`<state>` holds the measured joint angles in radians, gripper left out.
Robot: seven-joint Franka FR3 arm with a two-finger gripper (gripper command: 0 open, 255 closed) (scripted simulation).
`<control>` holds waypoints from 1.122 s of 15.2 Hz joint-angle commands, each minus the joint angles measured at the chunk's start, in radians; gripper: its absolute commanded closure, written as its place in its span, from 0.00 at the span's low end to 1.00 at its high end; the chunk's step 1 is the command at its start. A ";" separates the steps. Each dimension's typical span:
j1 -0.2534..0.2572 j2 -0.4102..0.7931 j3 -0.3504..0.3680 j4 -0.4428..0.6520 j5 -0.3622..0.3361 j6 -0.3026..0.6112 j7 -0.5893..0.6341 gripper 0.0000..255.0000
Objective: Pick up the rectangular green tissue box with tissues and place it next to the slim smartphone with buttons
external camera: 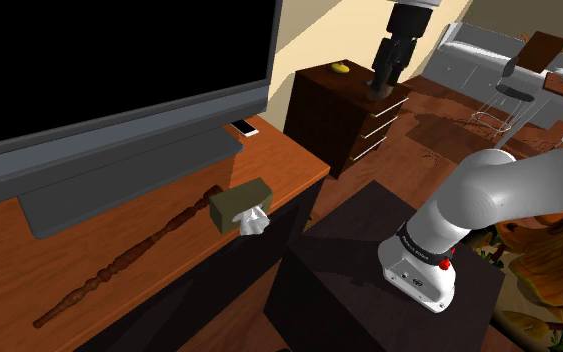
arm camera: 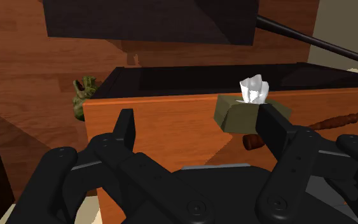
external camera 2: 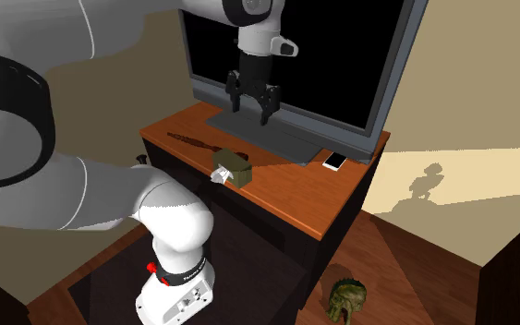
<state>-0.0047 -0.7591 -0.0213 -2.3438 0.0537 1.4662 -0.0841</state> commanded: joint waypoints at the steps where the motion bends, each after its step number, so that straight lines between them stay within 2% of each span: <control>1: 0.000 0.000 0.000 0.000 0.000 0.000 0.000 0.00; 10: 0.052 -0.095 0.016 -0.359 0.120 0.366 -0.026 0.00; 17: 0.143 -0.038 0.041 -0.567 0.259 0.716 -0.075 0.00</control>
<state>0.1231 -0.8176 0.0192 -2.8824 0.2894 2.1161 -0.1452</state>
